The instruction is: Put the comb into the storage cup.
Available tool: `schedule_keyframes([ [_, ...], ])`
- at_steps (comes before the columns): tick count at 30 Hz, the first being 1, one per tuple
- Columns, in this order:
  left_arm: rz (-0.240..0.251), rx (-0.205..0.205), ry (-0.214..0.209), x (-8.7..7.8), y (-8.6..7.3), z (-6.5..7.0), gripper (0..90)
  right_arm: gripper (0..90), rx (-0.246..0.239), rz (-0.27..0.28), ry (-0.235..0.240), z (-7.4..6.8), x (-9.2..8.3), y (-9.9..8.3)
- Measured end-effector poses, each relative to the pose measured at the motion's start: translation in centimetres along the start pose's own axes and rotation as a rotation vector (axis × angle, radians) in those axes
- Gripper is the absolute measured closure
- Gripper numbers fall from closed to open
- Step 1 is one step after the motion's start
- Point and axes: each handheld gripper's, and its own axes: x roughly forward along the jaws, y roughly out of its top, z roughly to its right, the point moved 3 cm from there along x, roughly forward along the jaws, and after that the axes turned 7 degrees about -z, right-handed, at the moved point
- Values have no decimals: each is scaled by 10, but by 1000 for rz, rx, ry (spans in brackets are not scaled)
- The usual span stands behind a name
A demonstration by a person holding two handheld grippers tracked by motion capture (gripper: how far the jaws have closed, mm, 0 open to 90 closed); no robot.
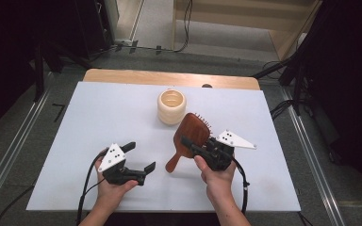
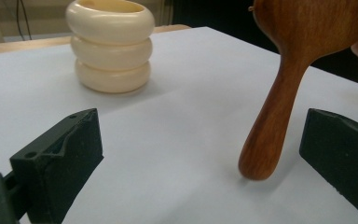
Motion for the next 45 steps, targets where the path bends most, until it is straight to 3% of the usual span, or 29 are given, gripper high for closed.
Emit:
schedule_keyframes([
  [13, 2, -41, 103, -42, -17, -41, 0, 547, -45, 2, -16, 6, -6, 6],
  [23, -6, -53, 141, -59, -27, -59, 0, 547, -49, 11, -31, 13, -7, 15],
  [37, 28, -85, 228, -87, -34, -88, 0, 547, -56, 15, -53, 22, -6, 32],
  [45, 40, -105, 253, -101, -39, -103, 0, 547, -68, 7, -62, 29, -4, 36],
])
